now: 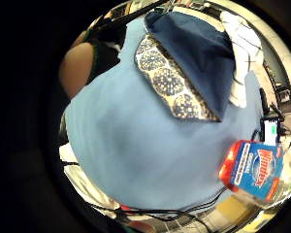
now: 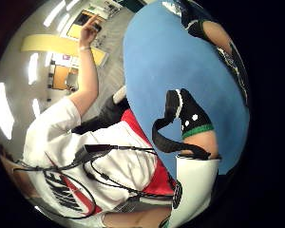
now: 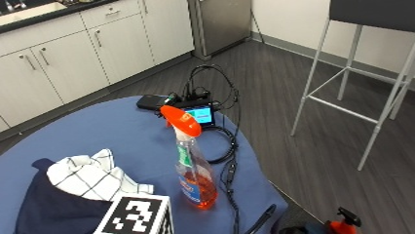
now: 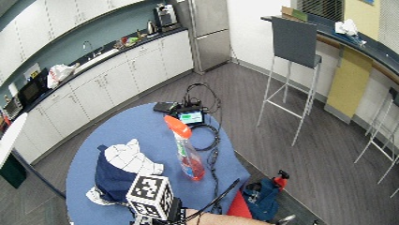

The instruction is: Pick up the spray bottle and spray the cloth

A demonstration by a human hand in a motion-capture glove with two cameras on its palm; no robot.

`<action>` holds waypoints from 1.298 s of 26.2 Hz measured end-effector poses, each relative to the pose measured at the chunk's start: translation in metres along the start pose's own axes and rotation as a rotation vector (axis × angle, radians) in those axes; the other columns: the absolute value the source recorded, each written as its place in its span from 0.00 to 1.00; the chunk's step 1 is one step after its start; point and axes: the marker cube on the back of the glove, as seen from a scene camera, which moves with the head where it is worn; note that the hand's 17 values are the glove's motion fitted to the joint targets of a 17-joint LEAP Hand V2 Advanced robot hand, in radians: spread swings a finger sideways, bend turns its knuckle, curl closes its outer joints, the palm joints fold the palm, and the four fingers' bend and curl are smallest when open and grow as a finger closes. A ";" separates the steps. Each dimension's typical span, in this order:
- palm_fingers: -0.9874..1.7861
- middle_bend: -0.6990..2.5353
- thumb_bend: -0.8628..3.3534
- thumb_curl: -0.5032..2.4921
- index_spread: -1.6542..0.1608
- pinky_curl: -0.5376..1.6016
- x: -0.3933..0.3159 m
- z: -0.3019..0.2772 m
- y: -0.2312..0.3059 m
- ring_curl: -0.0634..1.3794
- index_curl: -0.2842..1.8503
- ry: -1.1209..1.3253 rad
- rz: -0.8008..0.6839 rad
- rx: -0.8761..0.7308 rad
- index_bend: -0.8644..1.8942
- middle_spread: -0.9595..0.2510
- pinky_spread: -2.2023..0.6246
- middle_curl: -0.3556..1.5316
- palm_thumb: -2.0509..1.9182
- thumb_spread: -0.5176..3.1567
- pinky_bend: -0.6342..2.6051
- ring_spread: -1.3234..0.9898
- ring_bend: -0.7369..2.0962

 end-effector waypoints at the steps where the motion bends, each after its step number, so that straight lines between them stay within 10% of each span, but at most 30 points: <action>1: 0.62 0.32 0.29 0.21 0.81 0.29 0.000 0.000 0.001 0.07 0.17 0.000 0.001 0.001 0.41 0.77 0.80 0.24 0.66 0.24 0.33 0.57 0.34; 24: 0.60 0.30 0.28 0.27 0.72 0.35 0.011 -0.004 0.008 0.17 0.27 0.012 0.035 0.000 0.38 0.75 0.84 0.33 0.69 0.42 0.33 0.56 0.32; 34: 0.57 0.32 0.24 0.27 0.72 0.37 0.006 -0.080 0.087 0.20 0.24 -0.148 0.118 0.391 0.34 0.75 0.84 0.36 0.66 0.45 0.36 0.57 0.35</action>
